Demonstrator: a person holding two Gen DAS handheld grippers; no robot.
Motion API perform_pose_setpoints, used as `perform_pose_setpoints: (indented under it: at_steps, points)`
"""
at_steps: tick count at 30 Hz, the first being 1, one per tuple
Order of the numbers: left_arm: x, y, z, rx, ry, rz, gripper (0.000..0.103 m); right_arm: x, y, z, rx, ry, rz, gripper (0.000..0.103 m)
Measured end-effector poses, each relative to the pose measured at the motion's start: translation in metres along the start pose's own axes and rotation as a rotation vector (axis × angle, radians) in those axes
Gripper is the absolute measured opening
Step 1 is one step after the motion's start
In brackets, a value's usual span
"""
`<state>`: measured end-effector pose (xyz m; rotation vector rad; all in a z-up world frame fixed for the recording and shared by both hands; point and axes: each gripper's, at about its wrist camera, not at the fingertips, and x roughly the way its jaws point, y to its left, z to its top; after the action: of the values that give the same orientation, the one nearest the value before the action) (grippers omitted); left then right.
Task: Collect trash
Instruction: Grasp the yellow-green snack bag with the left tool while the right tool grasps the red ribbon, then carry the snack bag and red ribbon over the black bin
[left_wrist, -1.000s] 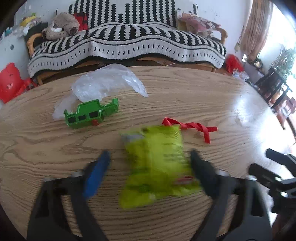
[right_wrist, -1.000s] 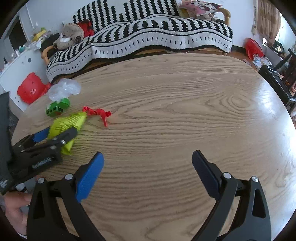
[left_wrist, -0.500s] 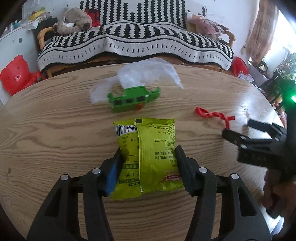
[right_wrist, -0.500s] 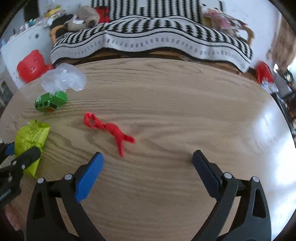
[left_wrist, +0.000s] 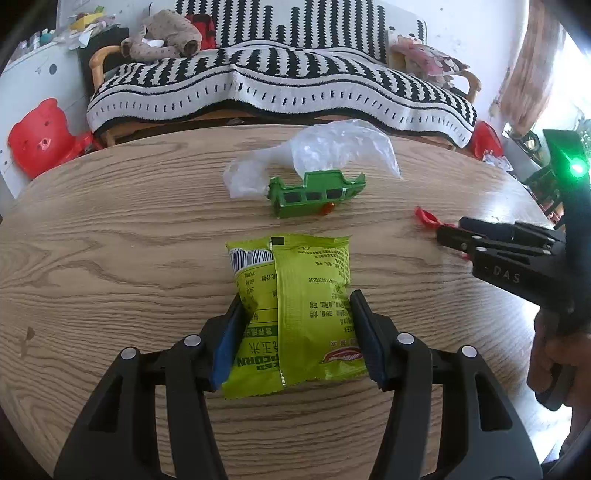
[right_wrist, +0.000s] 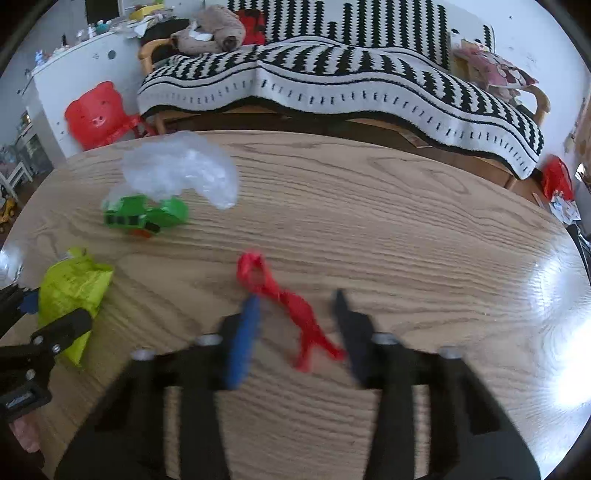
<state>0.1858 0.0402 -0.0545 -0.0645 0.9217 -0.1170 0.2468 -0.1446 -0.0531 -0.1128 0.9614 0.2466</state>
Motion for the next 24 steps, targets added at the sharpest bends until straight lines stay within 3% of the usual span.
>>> perform_pose_setpoints:
  at_steps: [1,7,15,24]
  points:
    - [0.0,0.0,0.0,-0.001,0.001,0.002,0.055,-0.002,0.003,-0.002,-0.006,0.003,0.006,0.014]
    - [-0.002,-0.003,-0.001,-0.003,0.01,0.001,0.055,-0.013,0.005,-0.014,0.032,0.013,0.002,0.013]
    - [-0.018,-0.025,-0.003,0.012,-0.007,-0.02,0.054,-0.063,-0.028,-0.041,0.141,-0.021,-0.021,0.013]
    - [-0.043,-0.103,-0.013,0.099,-0.026,-0.088,0.053,-0.138,-0.085,-0.095,0.237,-0.061,-0.094,0.013]
